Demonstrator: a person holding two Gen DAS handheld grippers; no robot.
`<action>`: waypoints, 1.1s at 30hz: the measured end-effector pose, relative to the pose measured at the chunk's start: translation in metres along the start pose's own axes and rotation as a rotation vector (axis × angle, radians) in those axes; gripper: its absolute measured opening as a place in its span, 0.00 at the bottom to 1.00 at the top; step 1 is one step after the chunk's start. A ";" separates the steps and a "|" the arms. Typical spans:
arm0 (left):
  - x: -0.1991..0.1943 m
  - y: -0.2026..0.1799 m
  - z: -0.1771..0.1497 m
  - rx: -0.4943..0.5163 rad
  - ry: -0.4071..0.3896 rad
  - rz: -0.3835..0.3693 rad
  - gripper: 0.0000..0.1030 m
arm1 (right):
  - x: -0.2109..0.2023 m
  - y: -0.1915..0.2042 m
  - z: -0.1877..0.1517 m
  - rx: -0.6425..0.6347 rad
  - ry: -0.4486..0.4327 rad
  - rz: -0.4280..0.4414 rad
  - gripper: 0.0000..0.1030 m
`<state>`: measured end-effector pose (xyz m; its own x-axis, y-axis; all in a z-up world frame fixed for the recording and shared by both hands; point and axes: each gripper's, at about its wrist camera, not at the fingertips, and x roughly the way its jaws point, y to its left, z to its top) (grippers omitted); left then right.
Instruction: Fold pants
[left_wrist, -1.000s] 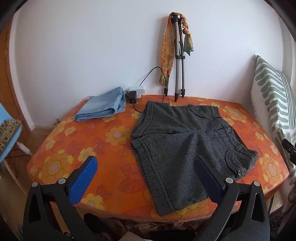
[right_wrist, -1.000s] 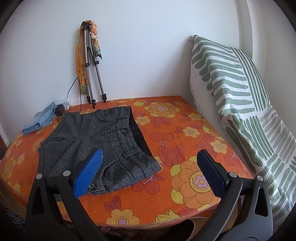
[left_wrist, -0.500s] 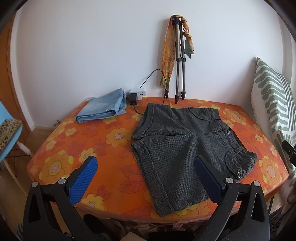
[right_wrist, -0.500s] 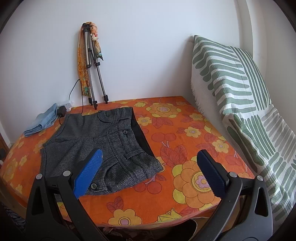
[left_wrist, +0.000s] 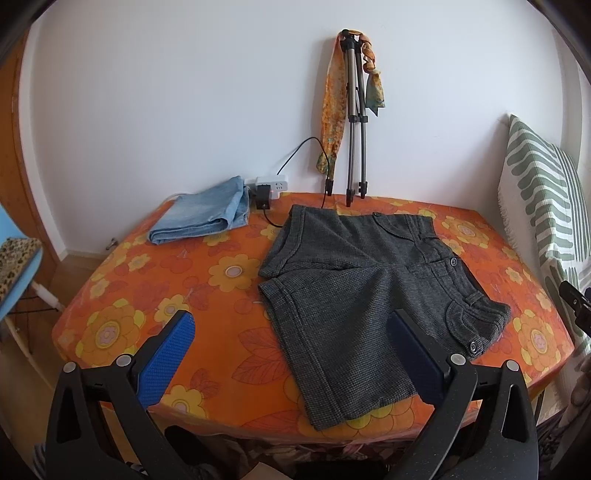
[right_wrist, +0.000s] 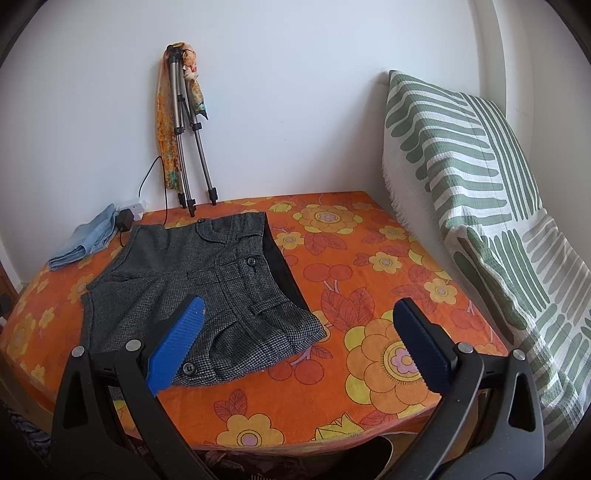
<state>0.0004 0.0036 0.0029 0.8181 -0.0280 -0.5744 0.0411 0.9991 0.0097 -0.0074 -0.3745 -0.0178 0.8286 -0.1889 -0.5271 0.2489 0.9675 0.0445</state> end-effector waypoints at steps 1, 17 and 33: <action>0.000 0.000 0.000 0.000 0.000 0.000 1.00 | 0.000 0.000 0.000 0.000 0.000 0.000 1.00; 0.001 -0.005 -0.001 -0.002 0.010 -0.010 1.00 | -0.001 0.002 -0.002 0.000 -0.002 -0.001 1.00; 0.003 -0.003 -0.002 -0.006 0.014 -0.014 1.00 | -0.001 0.002 -0.002 -0.001 -0.002 -0.001 1.00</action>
<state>0.0014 0.0004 -0.0007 0.8090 -0.0420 -0.5863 0.0494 0.9988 -0.0034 -0.0086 -0.3721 -0.0187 0.8294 -0.1898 -0.5255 0.2489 0.9676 0.0432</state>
